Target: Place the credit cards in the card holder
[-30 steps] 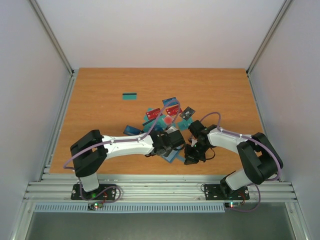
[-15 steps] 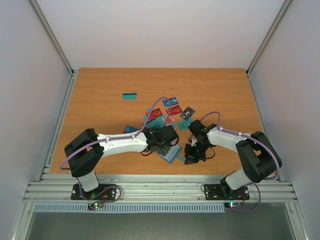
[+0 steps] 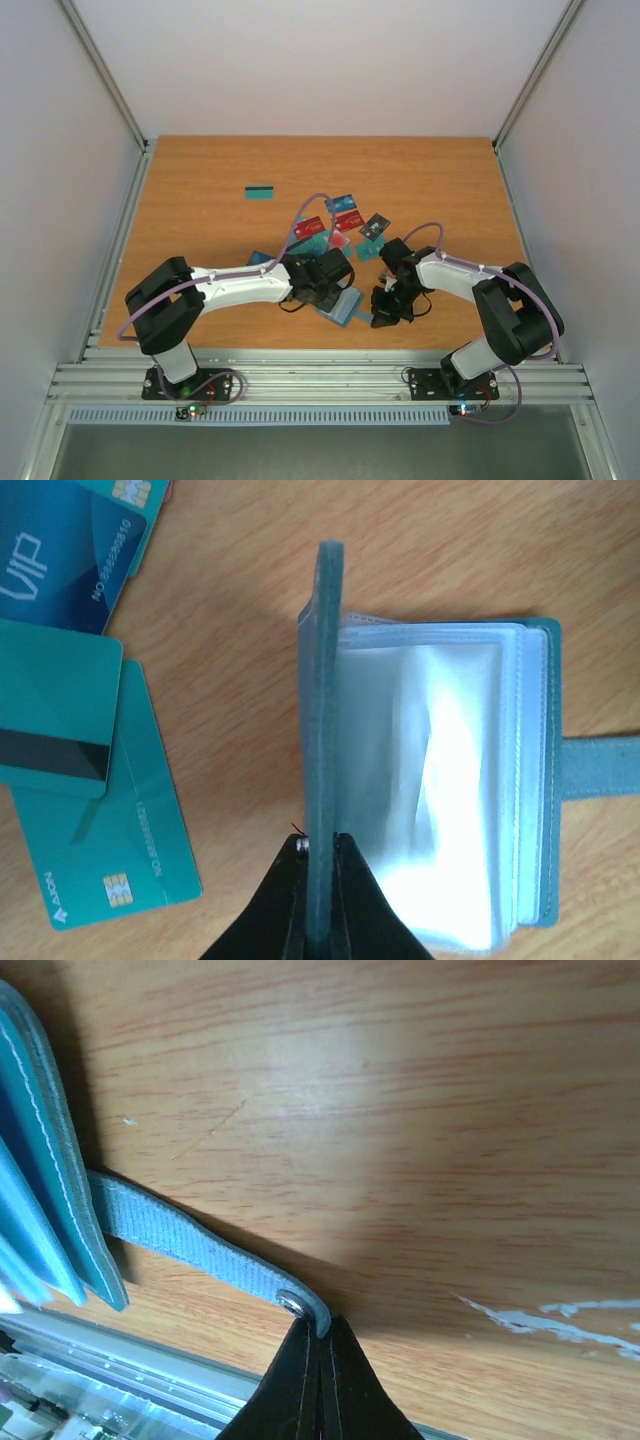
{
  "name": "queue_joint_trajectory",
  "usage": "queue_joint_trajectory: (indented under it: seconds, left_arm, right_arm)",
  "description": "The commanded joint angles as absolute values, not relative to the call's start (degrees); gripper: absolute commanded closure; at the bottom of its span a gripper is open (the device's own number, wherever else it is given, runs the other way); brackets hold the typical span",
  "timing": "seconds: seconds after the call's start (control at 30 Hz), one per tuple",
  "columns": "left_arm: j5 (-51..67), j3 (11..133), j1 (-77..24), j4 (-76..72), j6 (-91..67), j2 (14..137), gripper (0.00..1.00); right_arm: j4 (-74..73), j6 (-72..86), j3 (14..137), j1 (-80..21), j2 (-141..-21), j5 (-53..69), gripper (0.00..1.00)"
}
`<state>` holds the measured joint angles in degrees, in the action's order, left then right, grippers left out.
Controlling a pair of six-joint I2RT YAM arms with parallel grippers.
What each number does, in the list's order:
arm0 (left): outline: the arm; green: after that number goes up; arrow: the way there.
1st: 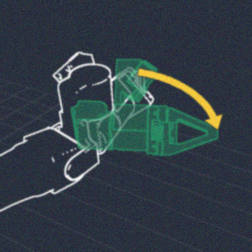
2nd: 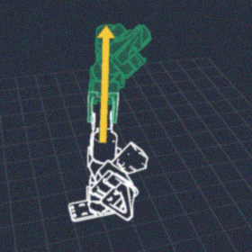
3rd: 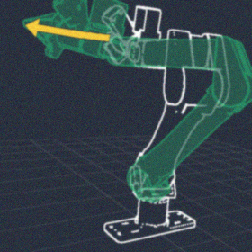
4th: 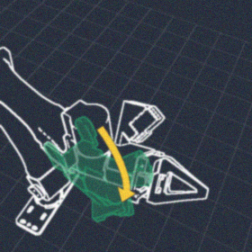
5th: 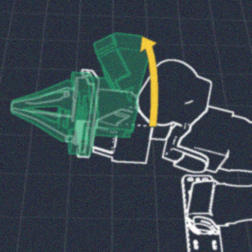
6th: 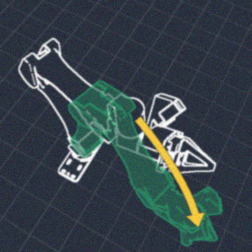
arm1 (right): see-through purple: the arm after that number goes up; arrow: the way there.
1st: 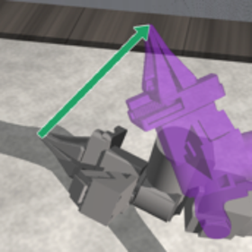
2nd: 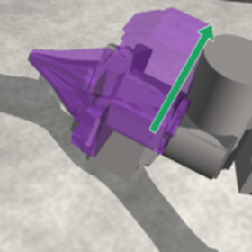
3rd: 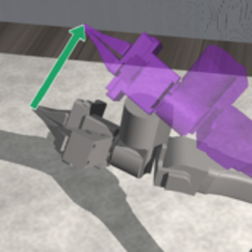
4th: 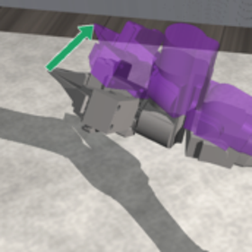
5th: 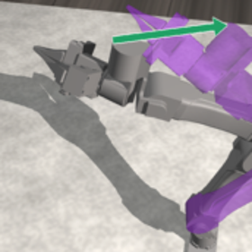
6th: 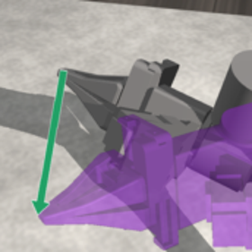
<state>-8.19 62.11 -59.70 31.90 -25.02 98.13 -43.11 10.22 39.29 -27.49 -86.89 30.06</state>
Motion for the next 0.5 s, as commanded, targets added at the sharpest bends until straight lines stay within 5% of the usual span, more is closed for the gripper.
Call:
queue_joint_trajectory:
  seconds: [0.0,0.47]
  left_arm:
    - [-5.43,60.32,-59.41,30.32,-27.51,94.38,1.00]
    - [5.42,58.84,-59.01,27.27,-34.52,92.88,1.00]
  right_arm:
    - [-45.35,9.47,41.31,-26.28,-87.27,27.71,0.99]
    - [-48.68,9.31,42.20,-23.26,-87.01,24.49,0.99]
